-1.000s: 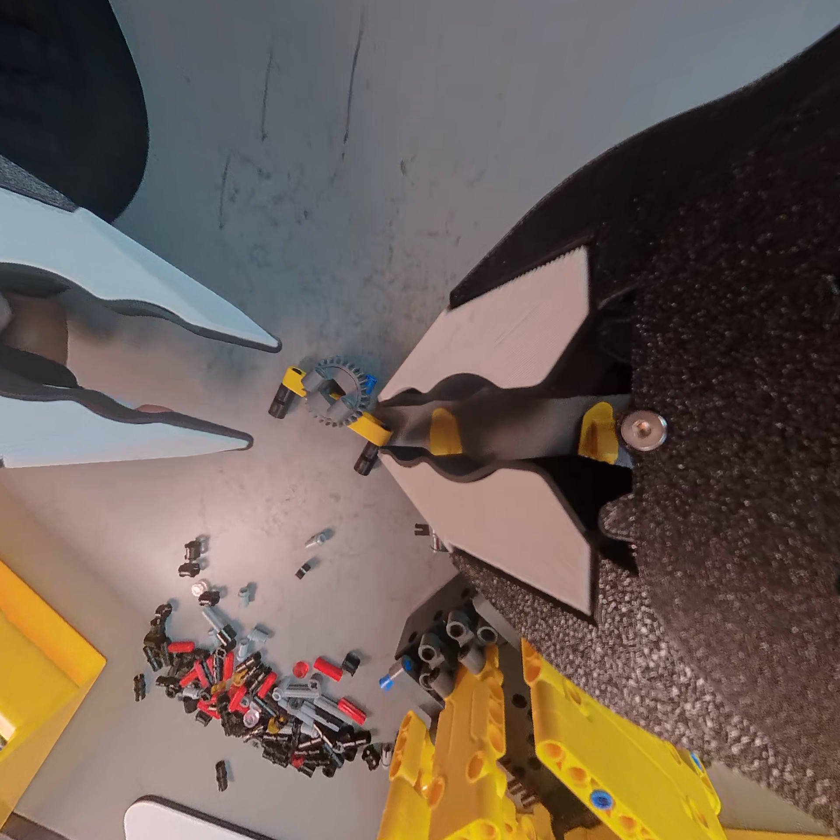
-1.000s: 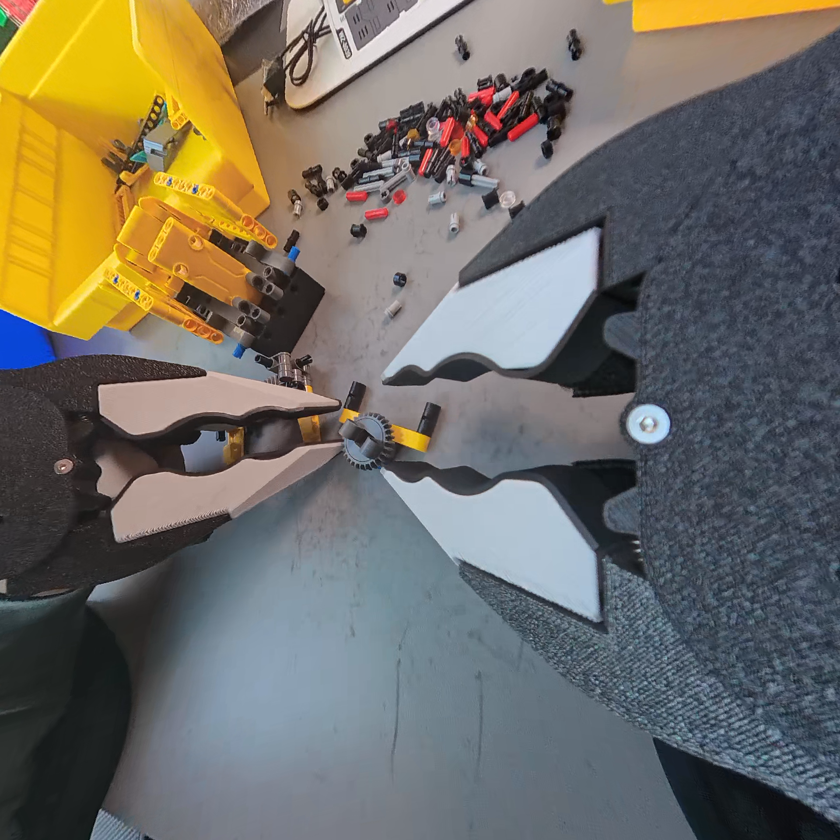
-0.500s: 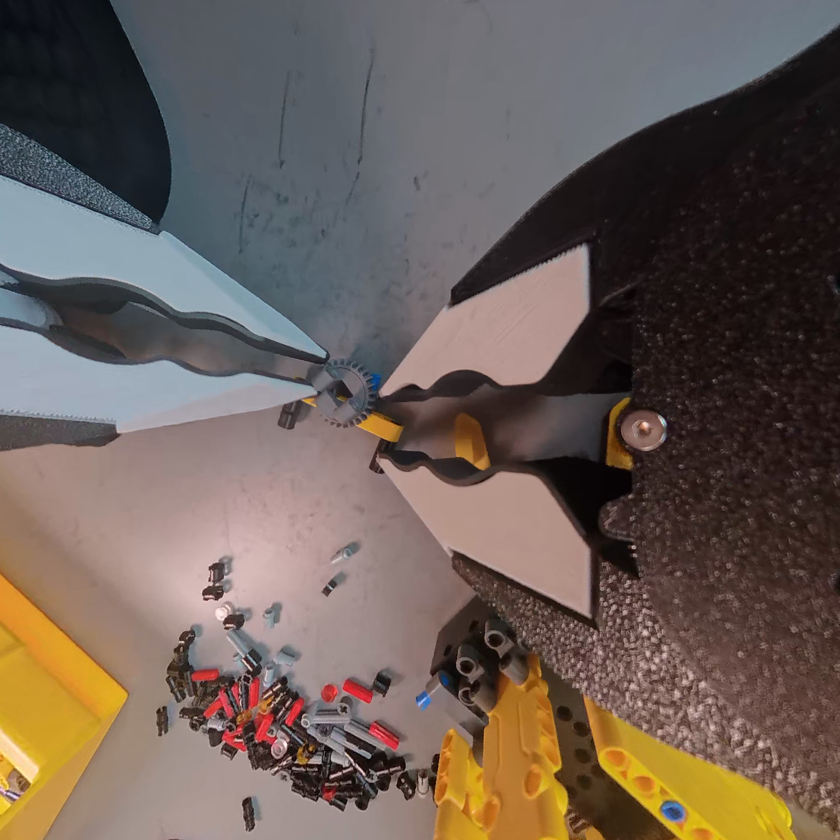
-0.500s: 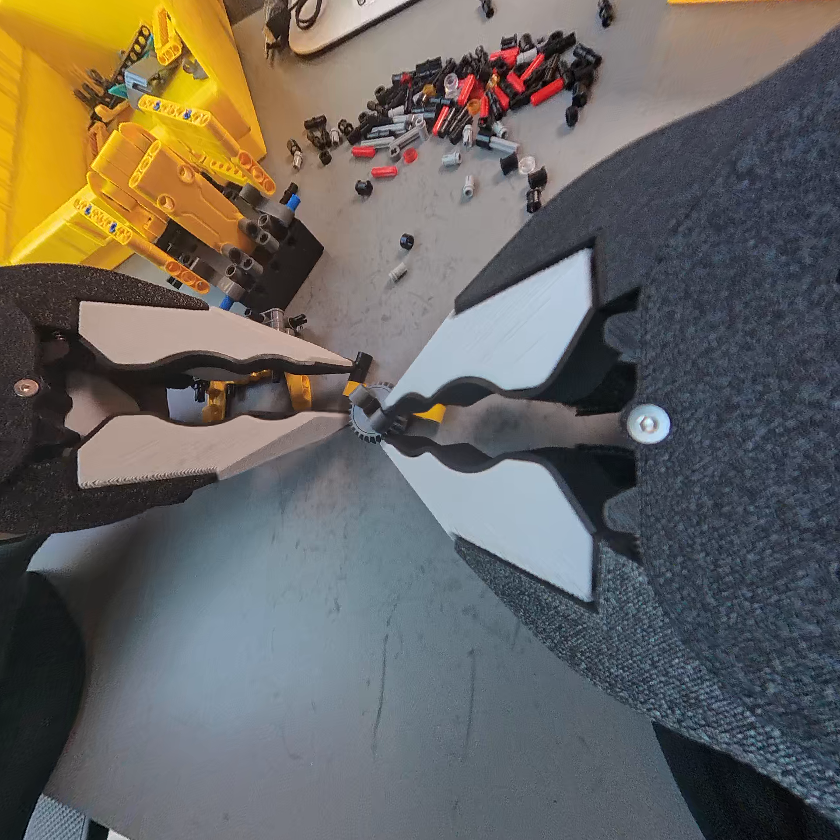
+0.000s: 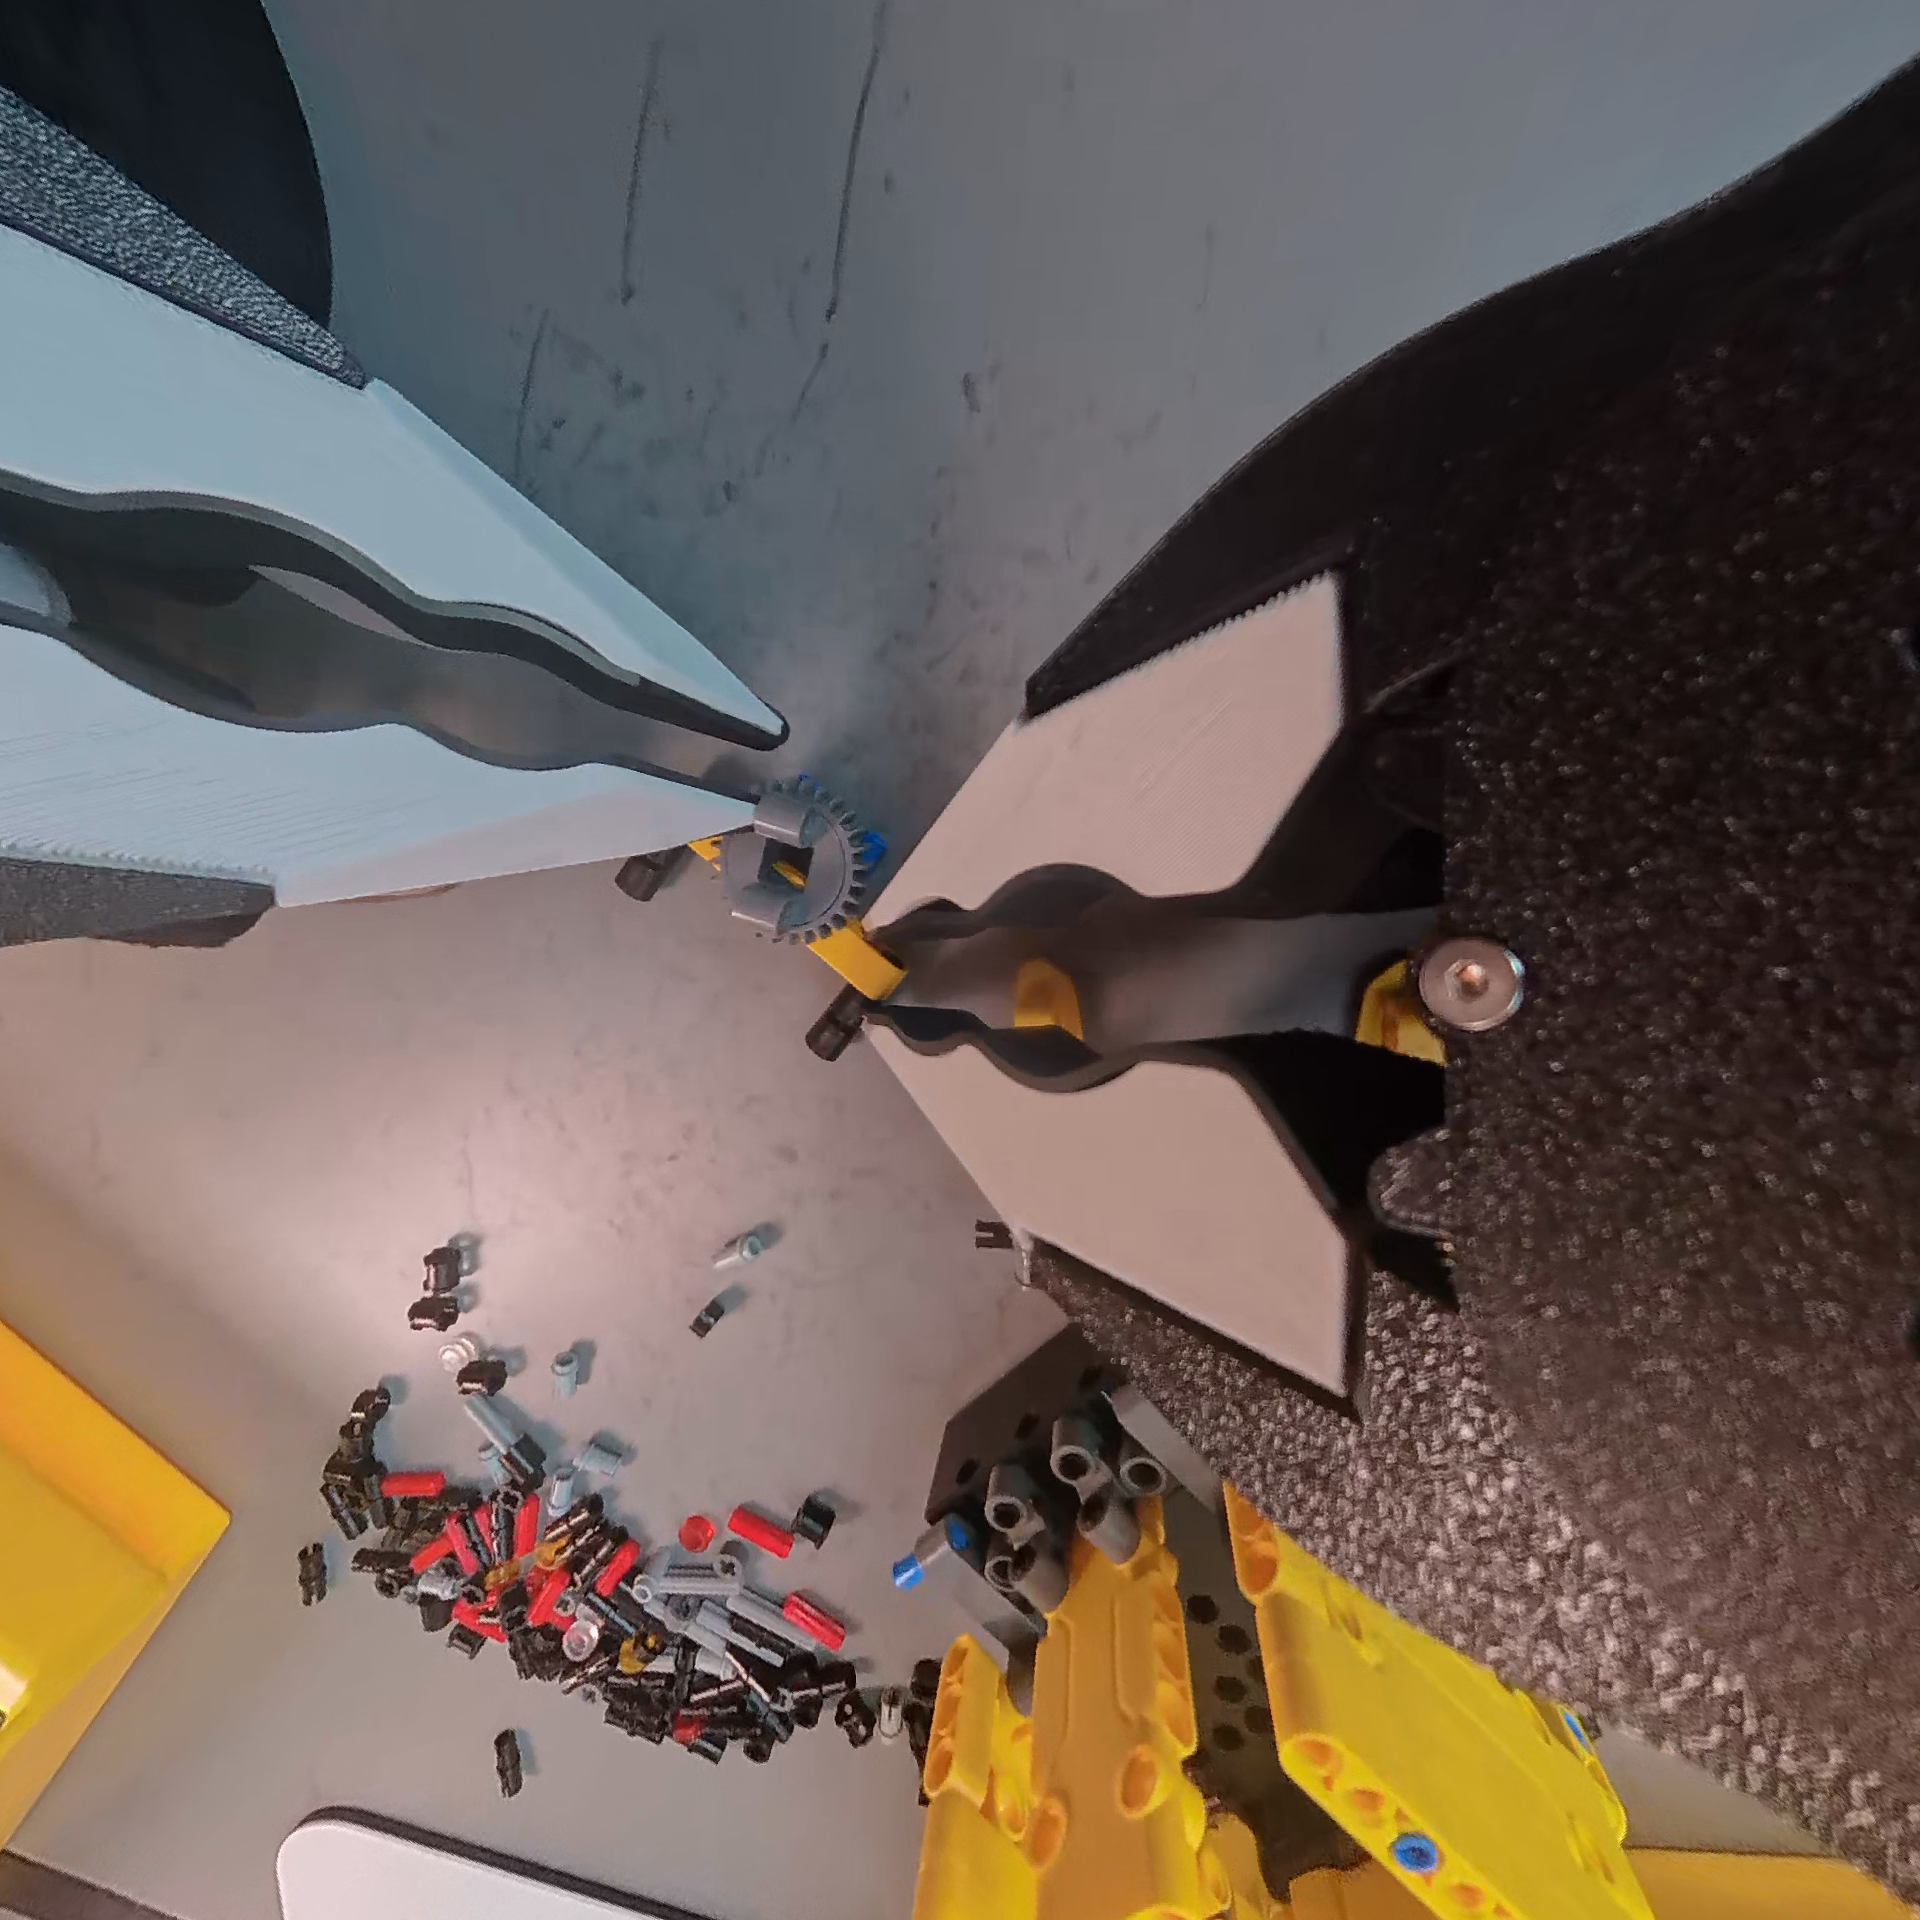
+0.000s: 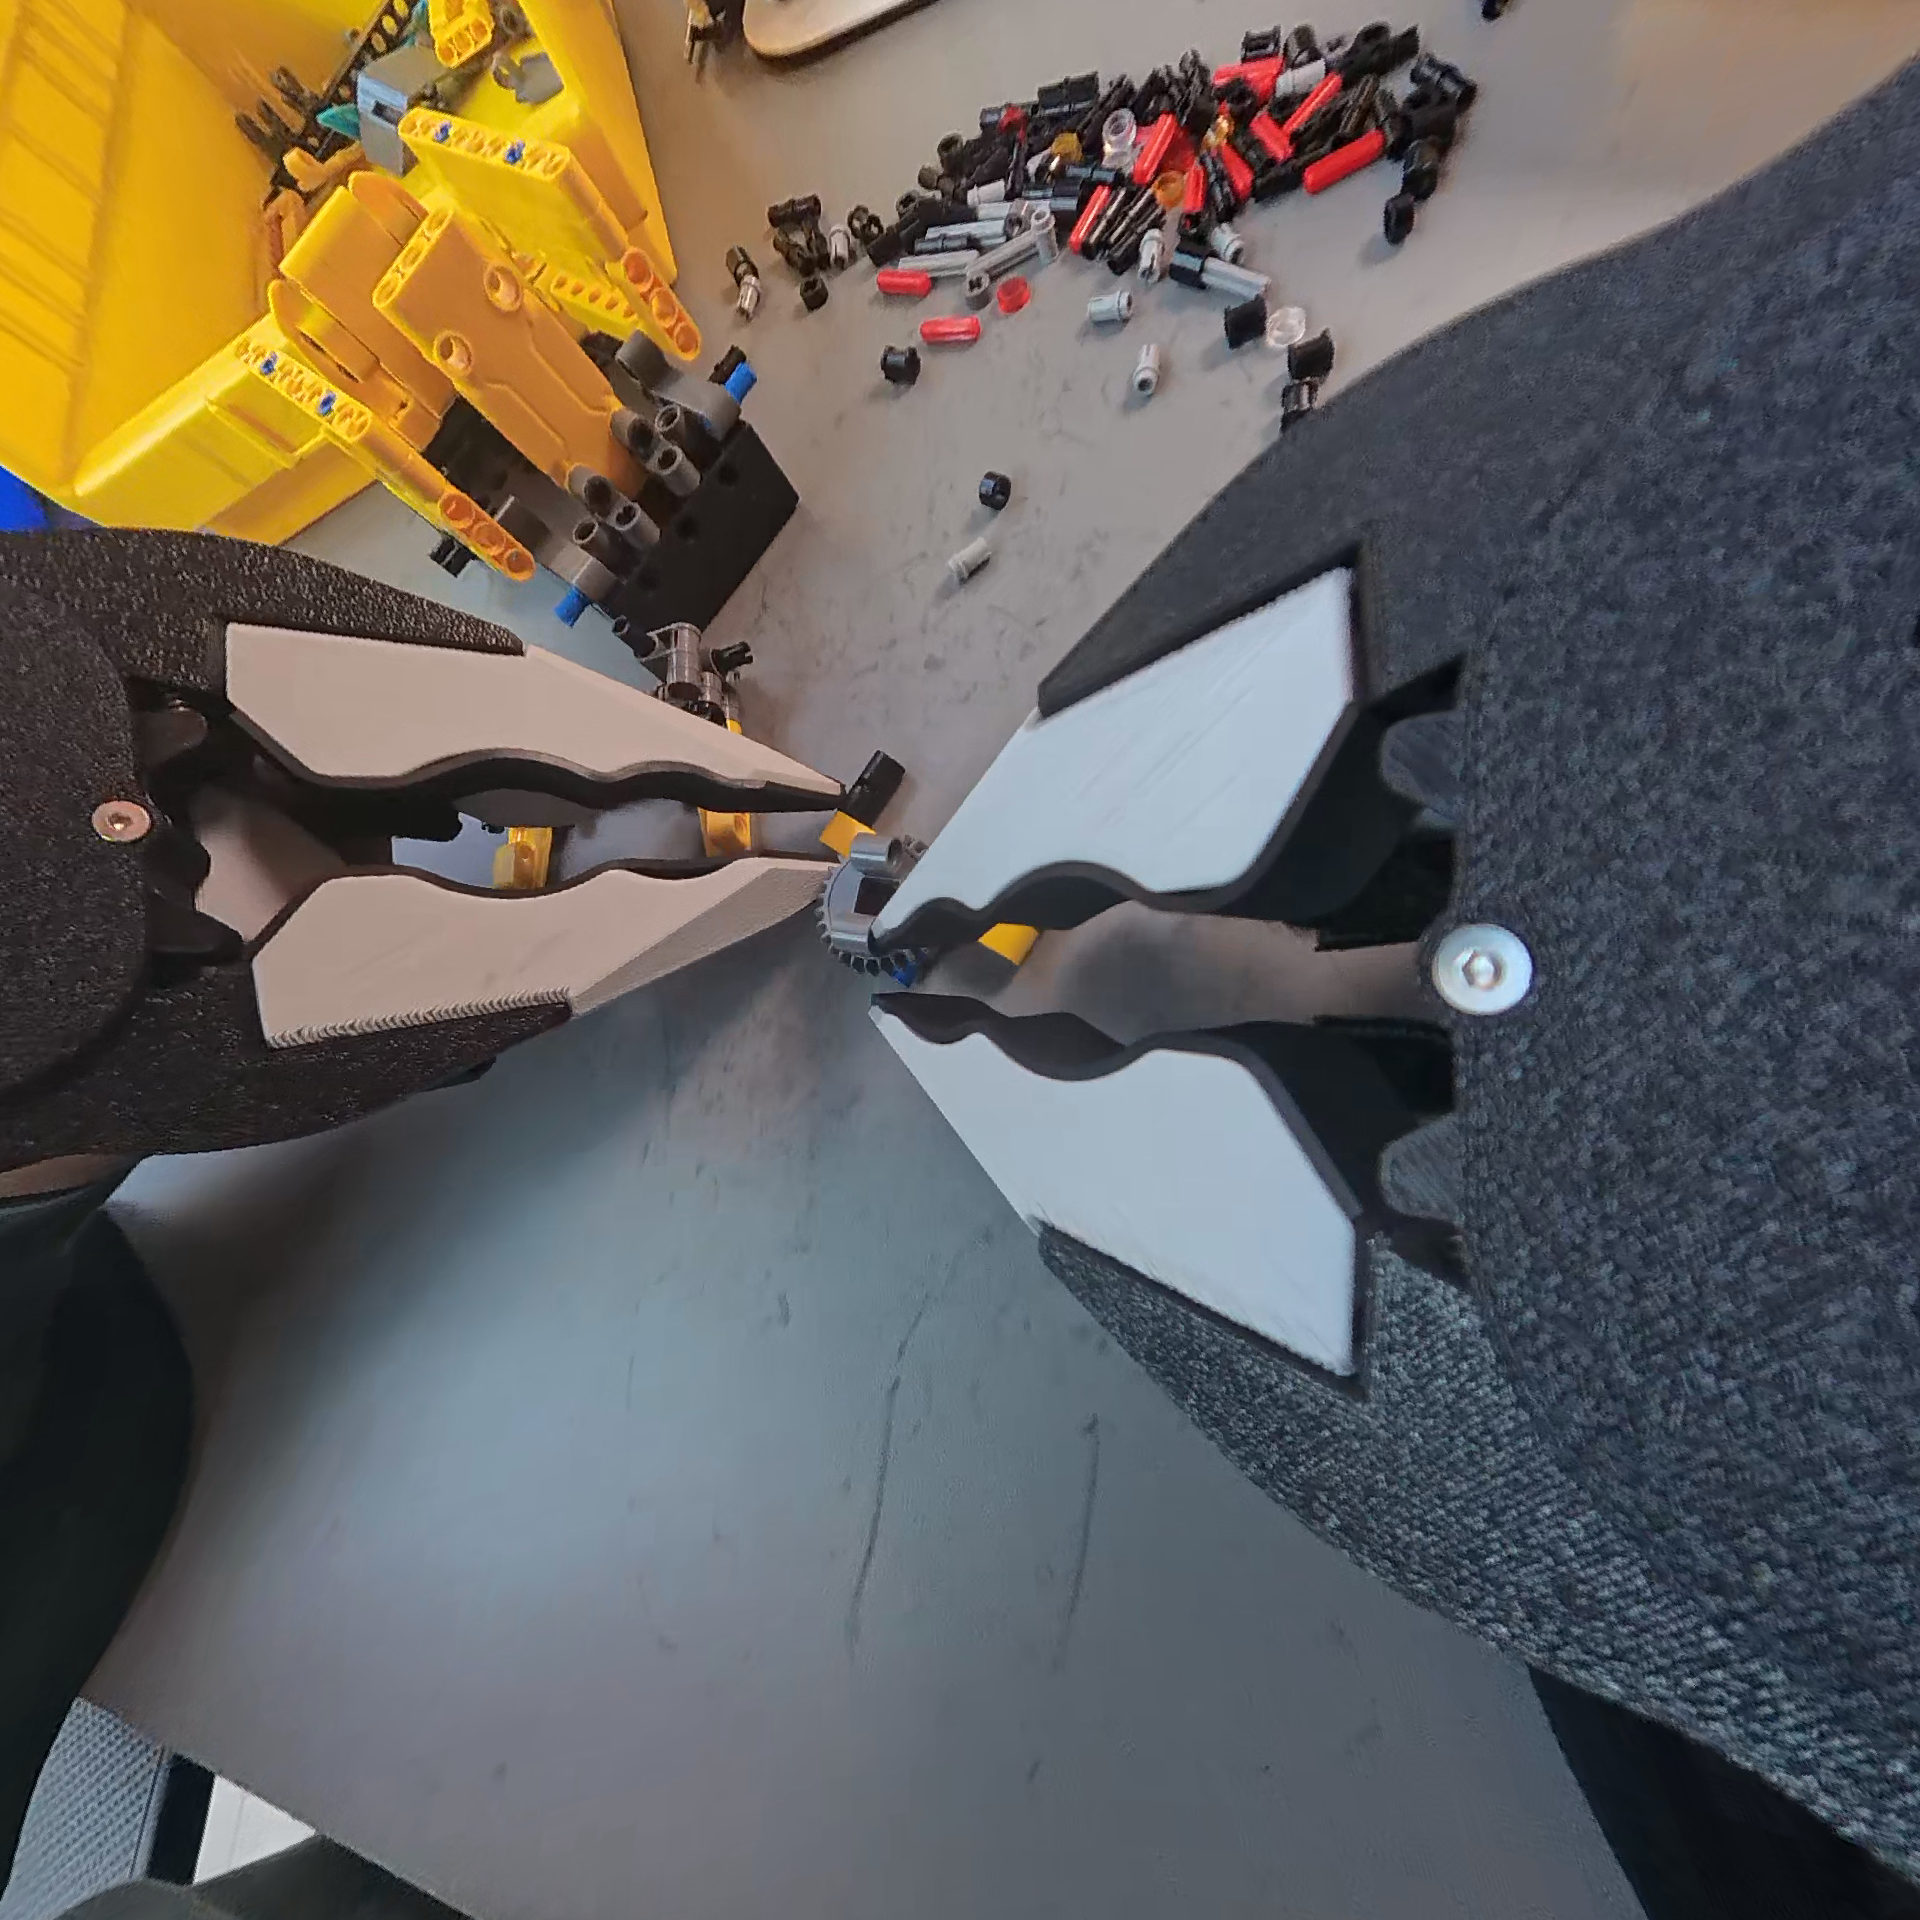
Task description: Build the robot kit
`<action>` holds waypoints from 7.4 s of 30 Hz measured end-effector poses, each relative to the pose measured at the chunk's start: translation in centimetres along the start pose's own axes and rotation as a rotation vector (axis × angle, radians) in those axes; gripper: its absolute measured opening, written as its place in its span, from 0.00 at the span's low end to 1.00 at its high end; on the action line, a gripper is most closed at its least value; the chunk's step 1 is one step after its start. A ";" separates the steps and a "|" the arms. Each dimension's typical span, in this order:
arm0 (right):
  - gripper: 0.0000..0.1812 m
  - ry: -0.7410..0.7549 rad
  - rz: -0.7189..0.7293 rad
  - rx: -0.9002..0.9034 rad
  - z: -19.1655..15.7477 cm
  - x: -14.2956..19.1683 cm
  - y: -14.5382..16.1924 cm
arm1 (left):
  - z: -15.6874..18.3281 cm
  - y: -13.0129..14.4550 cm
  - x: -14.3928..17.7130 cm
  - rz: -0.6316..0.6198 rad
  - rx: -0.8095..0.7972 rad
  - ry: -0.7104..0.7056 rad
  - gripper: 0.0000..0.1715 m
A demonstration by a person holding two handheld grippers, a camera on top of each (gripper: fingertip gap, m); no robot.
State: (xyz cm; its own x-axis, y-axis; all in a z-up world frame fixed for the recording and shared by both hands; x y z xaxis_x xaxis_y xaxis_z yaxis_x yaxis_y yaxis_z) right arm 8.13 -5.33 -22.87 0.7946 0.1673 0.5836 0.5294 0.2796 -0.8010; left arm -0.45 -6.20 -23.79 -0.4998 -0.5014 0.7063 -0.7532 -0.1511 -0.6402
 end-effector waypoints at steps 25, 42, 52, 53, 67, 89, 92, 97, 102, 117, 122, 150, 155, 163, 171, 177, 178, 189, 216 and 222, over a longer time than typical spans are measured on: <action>0.14 0.052 -0.102 -0.022 0.8 0.4 1.3 | -0.4 0.6 0.4 0.063 0.174 0.054 0.10; 0.08 0.180 -0.101 -0.061 3.0 1.5 1.9 | 0.0 0.1 0.5 0.079 0.143 0.059 0.10; 0.08 0.076 -0.004 -0.039 1.4 1.4 0.2 | -0.8 0.1 -0.2 0.028 0.020 0.000 0.12; 0.07 0.083 -0.010 -0.039 1.5 1.3 0.3 | -0.8 0.0 -0.3 0.034 0.020 0.006 0.10; 0.04 0.072 -0.023 -0.025 1.1 0.5 0.2 | -0.2 0.0 -0.1 -0.026 0.047 -0.010 0.07; 0.03 0.120 -0.084 -0.067 -0.2 -0.4 -0.9 | 0.7 0.1 0.5 -0.133 0.177 -0.082 0.02; 0.02 0.126 -0.091 -0.066 0.0 -0.1 -0.6 | 0.8 0.2 0.6 -0.136 0.164 -0.074 0.01; 0.02 0.146 -0.105 -0.066 0.6 0.4 -0.2 | 1.0 0.3 0.8 -0.127 0.167 -0.043 0.00; 0.06 0.140 -0.116 -0.054 0.8 0.8 0.3 | 0.8 -0.2 1.3 -0.028 0.181 0.009 0.06; 0.30 0.160 0.004 -0.223 3.0 1.6 0.1 | -3.7 -0.3 7.0 0.271 0.212 -0.155 0.19; 0.02 0.184 0.132 -0.311 4.3 2.7 -0.4 | -4.6 1.2 8.0 0.283 0.276 -0.170 0.20; 0.24 0.162 0.131 -0.270 4.2 2.2 -0.4 | -2.8 4.6 7.1 0.208 0.353 0.016 0.24; 0.30 0.023 -0.022 -0.177 2.0 0.3 0.0 | -3.0 5.4 7.1 0.151 0.304 -0.023 0.22; 0.18 -0.026 -0.129 -0.185 2.1 -1.0 0.4 | -3.9 7.2 7.4 0.098 0.329 -0.047 0.27; 0.16 -0.125 -0.040 -0.155 1.3 -0.2 -0.5 | -3.1 6.9 5.7 0.065 0.331 0.000 0.14; 0.16 -0.161 0.046 -0.086 0.3 0.8 -1.8 | -1.4 3.8 3.6 0.085 0.279 0.025 0.14; 0.16 -0.161 0.054 -0.077 0.2 0.9 -2.0 | -1.1 3.2 3.2 0.084 0.274 0.028 0.14; 0.16 -0.093 0.083 -0.066 1.2 2.2 -1.8 | -1.1 0.3 1.3 0.124 0.238 -0.012 0.15; 0.16 -0.127 -0.007 -0.057 0.9 3.1 0.1 | -0.8 1.2 2.3 0.130 0.185 -0.020 0.14; 0.16 -0.141 -0.009 -0.041 0.3 2.6 -0.1 | -0.8 1.0 2.3 0.137 0.185 -0.023 0.14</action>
State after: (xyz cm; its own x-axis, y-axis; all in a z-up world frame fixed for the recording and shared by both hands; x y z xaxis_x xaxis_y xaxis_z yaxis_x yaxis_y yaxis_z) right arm 10.08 -4.62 -21.27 0.7419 0.2966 0.6013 0.5502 0.2433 -0.7988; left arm -2.72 -6.80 -22.57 -0.5807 -0.5470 0.6030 -0.5866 -0.2324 -0.7758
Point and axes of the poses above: each gripper's, where its closed fingertips meet, x back along the fingers, y out of its underside, z = x × y across the jaws, the point moved 5 cm from there along x, back along the fingers, and after that the axes turned 8 degrees about -x, right-handed, at the moved point
